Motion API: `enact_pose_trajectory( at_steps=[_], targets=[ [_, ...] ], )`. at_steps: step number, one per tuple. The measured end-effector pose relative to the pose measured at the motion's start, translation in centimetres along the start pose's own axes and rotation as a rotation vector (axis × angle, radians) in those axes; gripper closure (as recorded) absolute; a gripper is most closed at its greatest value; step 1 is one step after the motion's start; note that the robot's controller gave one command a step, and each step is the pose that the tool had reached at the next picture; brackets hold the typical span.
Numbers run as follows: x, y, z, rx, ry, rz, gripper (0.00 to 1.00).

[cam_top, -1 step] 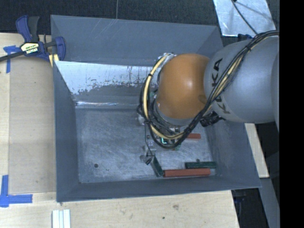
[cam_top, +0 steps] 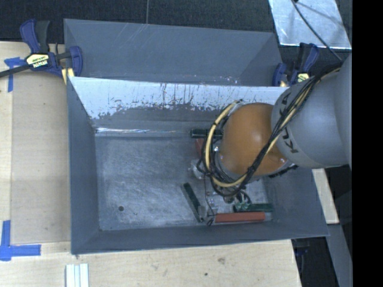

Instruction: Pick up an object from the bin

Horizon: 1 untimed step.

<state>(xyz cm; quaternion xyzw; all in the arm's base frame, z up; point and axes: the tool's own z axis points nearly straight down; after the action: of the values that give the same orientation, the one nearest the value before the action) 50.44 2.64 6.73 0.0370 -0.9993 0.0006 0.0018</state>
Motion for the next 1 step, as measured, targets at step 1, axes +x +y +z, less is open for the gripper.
enact_pose_trajectory(
  at_steps=[1],
  targets=[
    [-0.63,-6.62,-0.36,0.001,-0.009,-0.462,0.00]
  ],
)
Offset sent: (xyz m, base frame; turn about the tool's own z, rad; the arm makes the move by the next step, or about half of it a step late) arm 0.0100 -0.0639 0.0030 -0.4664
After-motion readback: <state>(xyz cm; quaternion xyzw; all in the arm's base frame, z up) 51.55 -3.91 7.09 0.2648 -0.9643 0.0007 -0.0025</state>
